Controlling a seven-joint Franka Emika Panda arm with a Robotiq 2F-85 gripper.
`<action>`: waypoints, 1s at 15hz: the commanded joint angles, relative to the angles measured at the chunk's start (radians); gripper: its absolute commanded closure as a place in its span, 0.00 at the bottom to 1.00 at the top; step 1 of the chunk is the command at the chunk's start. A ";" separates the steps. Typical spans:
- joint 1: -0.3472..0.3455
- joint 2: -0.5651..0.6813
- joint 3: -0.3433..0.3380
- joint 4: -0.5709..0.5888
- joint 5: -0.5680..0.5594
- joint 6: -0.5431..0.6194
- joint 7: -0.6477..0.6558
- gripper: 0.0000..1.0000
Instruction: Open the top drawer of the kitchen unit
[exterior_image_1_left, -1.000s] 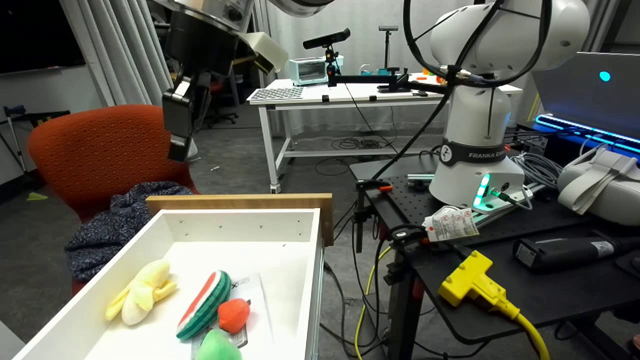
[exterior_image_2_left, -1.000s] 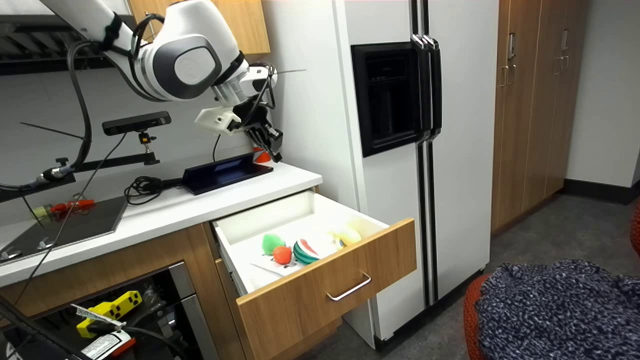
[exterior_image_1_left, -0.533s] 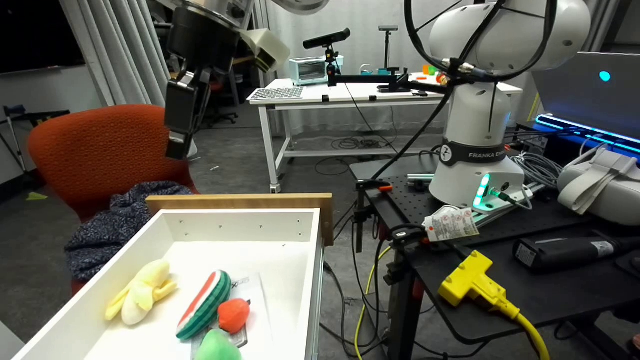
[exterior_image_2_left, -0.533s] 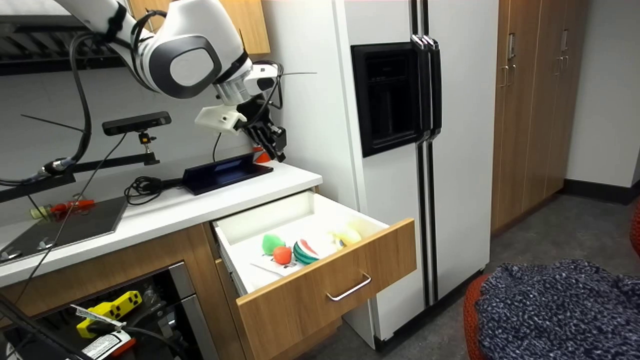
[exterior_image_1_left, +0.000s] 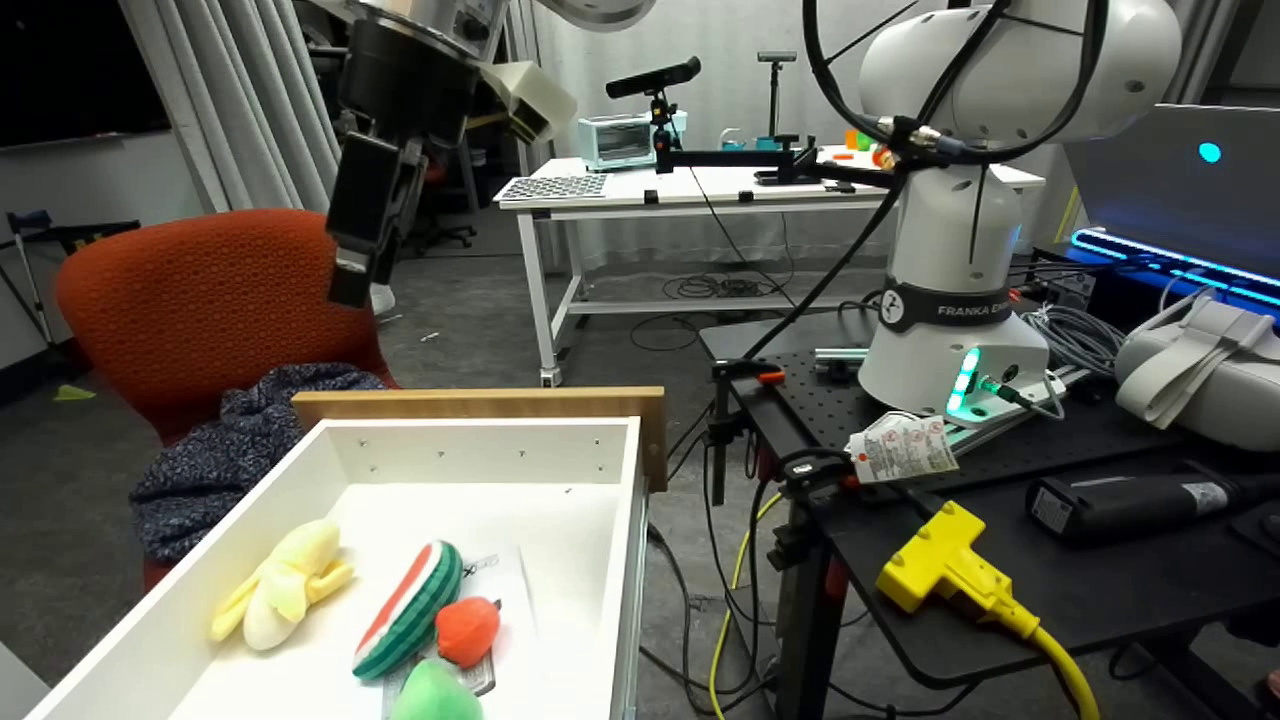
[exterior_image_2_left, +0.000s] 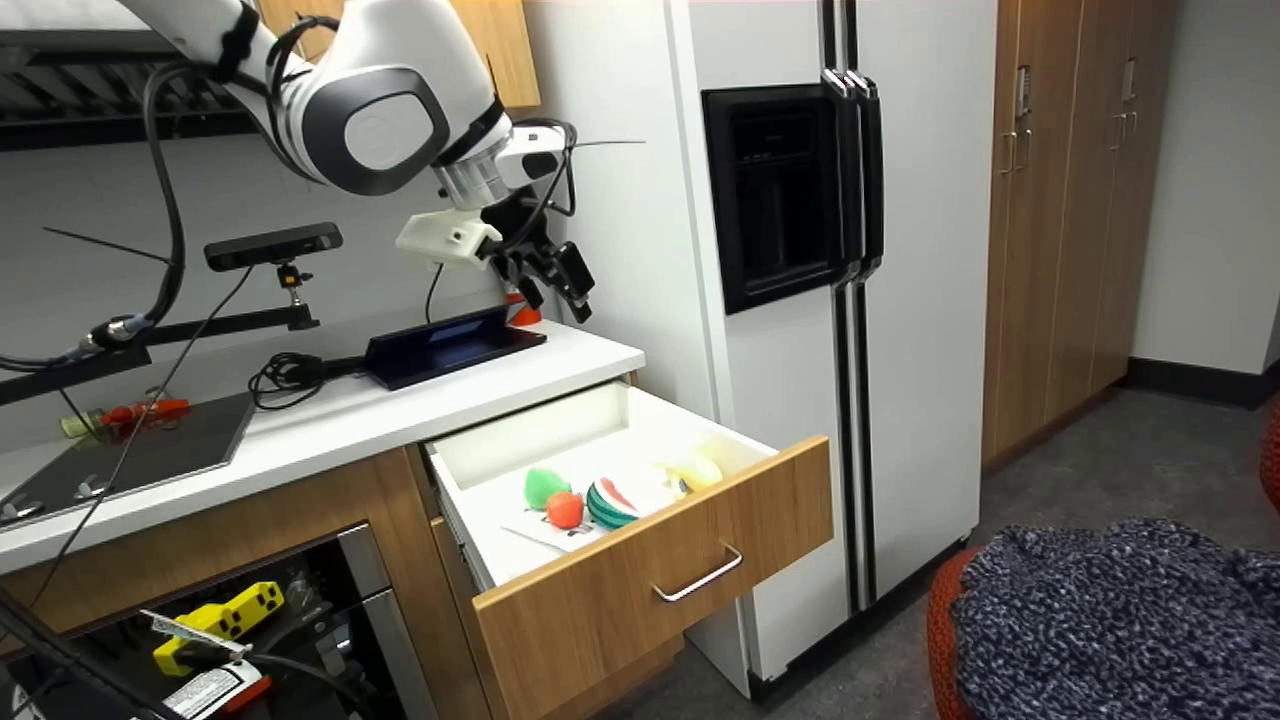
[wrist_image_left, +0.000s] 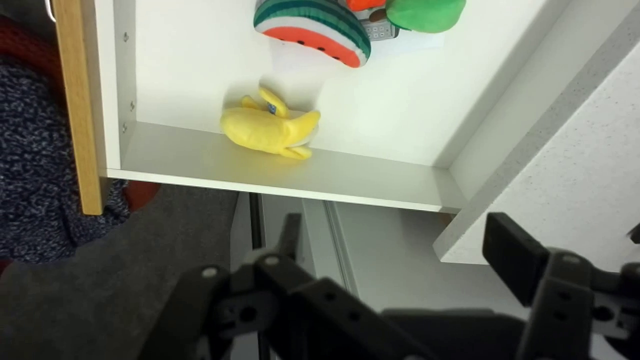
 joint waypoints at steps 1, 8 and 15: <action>-0.005 -0.025 -0.007 -0.007 -0.004 -0.024 -0.012 0.00; -0.002 0.000 -0.002 0.000 0.000 0.000 0.000 0.00; -0.002 0.000 -0.002 0.000 0.000 0.000 0.000 0.00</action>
